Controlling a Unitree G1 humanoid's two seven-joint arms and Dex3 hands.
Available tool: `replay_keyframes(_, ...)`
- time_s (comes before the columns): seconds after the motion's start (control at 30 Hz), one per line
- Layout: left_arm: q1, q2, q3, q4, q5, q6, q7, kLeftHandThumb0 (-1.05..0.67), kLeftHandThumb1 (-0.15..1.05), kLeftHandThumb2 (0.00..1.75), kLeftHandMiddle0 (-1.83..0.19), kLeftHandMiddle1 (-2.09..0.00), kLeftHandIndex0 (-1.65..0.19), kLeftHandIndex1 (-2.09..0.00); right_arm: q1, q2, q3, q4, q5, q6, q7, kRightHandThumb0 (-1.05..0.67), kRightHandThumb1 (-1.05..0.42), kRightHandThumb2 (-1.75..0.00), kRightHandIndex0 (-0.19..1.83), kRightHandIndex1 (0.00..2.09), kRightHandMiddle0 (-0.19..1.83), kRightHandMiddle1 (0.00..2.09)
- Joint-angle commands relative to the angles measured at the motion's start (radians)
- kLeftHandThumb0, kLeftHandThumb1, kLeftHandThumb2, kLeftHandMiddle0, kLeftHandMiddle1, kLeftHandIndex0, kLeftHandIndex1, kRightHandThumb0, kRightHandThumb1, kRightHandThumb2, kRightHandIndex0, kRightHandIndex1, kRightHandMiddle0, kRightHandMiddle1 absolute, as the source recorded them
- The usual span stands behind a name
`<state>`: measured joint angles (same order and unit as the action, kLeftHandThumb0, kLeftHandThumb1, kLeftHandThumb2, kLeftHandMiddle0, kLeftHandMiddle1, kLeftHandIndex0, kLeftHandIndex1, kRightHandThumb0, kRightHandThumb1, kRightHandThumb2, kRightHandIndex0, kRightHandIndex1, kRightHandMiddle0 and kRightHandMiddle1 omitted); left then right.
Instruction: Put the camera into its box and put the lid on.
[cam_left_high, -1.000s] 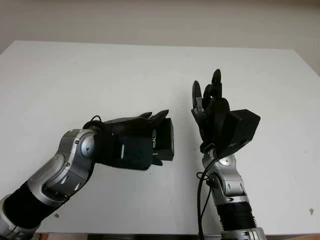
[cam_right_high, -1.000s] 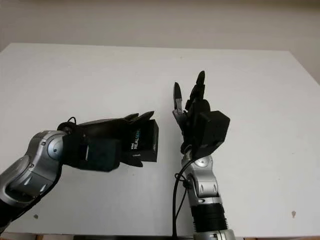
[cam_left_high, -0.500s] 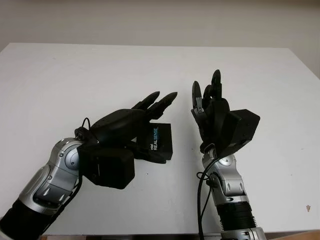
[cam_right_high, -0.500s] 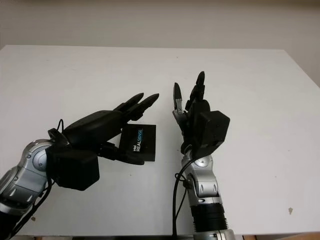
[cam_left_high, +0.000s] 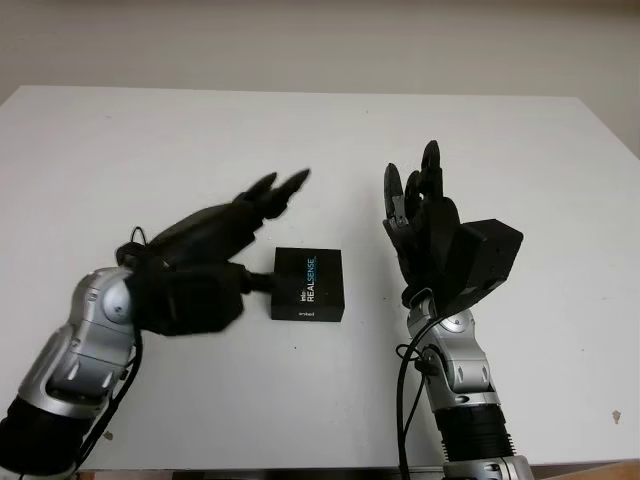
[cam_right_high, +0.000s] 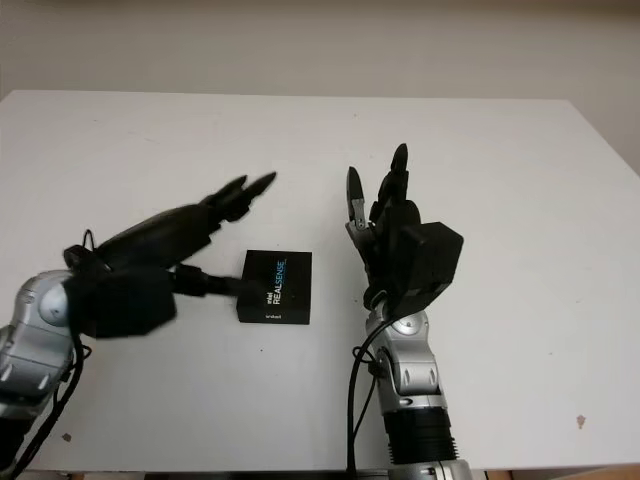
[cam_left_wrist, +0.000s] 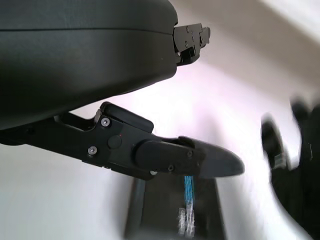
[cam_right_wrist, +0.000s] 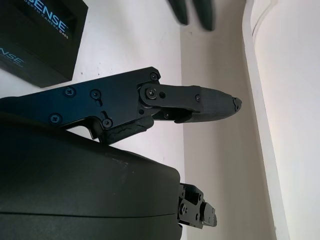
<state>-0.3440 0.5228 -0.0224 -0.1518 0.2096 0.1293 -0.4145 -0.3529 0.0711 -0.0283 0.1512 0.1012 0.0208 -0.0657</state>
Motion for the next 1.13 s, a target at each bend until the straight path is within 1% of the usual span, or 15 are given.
replay_keyframes(0.0,-0.037,-0.04,0.042,0.059,-0.037,-0.035,0.049,-0.71,1.05,0.45,0.19,0.0,0.19,0.0,-0.008,-0.014,-0.009,0.009,-0.001,-0.003,0.012,-0.66,-1.05,-0.47,-0.18,0.04,-0.16,0.06)
replay_keyframes(0.03,-0.053,-0.058,0.06,0.095,-0.061,-0.035,0.07,-0.71,1.05,0.52,0.19,0.0,0.19,0.0,-0.012,-0.017,-0.012,0.011,-0.001,0.002,0.016,-0.66,-1.05,-0.47,-0.17,0.05,-0.15,0.06)
replay_keyframes(0.1,-0.082,-0.09,0.088,0.161,-0.093,-0.048,0.117,-0.76,1.05,0.53,0.19,0.0,0.19,0.0,-0.02,-0.025,-0.018,0.016,0.001,0.006,0.029,-0.66,-1.05,-0.47,-0.17,0.05,-0.16,0.06)
replay_keyframes(0.2,-0.126,-0.135,0.131,0.284,-0.144,-0.107,0.189,-0.74,1.05,0.6,0.19,0.0,0.19,0.0,-0.035,-0.041,-0.028,0.025,0.005,0.009,0.053,-0.65,-1.05,-0.51,-0.18,0.04,-0.17,0.05)
replay_keyframes(0.3,-0.16,-0.158,0.165,0.405,-0.201,-0.154,0.209,-0.75,1.05,0.64,0.19,0.0,0.19,0.0,-0.049,-0.05,-0.043,0.038,0.019,0.006,0.076,-0.64,-1.05,-0.54,-0.19,0.02,-0.19,0.04)
replay_keyframes(0.4,-0.184,-0.182,0.2,0.529,-0.258,-0.224,0.217,-0.77,1.05,0.61,0.19,0.0,0.19,0.0,-0.066,-0.064,-0.053,0.054,0.02,0.004,0.087,-0.62,-1.05,-0.58,-0.19,0.0,-0.19,0.04)
replay_keyframes(0.47,-0.192,-0.193,0.213,0.581,-0.284,-0.263,0.219,-0.78,1.05,0.61,0.19,0.0,0.19,0.0,-0.074,-0.069,-0.057,0.06,0.02,0.011,0.091,-0.62,-1.05,-0.6,-0.19,0.0,-0.19,0.04)
replay_keyframes(0.53,-0.187,-0.214,0.237,0.611,-0.334,-0.286,0.212,-0.74,1.05,0.63,0.19,0.0,0.19,0.0,-0.084,-0.076,-0.06,0.07,0.018,0.025,0.095,-0.6,-1.05,-0.61,-0.19,0.0,-0.19,0.01)
replay_keyframes(0.63,-0.173,-0.239,0.262,0.619,-0.389,-0.295,0.207,-0.72,1.05,0.61,0.19,0.0,0.19,0.0,-0.095,-0.083,-0.062,0.086,0.016,0.033,0.1,-0.59,-1.05,-0.62,-0.19,0.0,-0.19,0.0)
replay_keyframes(0.7,-0.16,-0.251,0.269,0.613,-0.406,-0.3,0.211,-0.72,1.05,0.6,0.19,0.0,0.19,0.0,-0.099,-0.084,-0.062,0.094,0.013,0.034,0.099,-0.61,-1.05,-0.61,-0.19,0.0,-0.19,0.0)
replay_keyframes(0.77,-0.143,-0.258,0.27,0.596,-0.418,-0.293,0.205,-0.73,1.05,0.58,0.19,0.0,0.19,0.0,-0.1,-0.084,-0.06,0.097,0.01,0.032,0.101,-0.6,-1.05,-0.62,-0.19,0.0,-0.19,0.0)
replay_keyframes(1.1,-0.044,-0.319,0.255,0.431,-0.45,-0.239,0.219,-0.74,1.05,0.6,0.19,0.0,0.19,0.0,-0.107,-0.084,-0.061,0.106,0.001,0.023,0.108,-0.6,-1.05,-0.62,-0.19,0.0,-0.19,0.0)
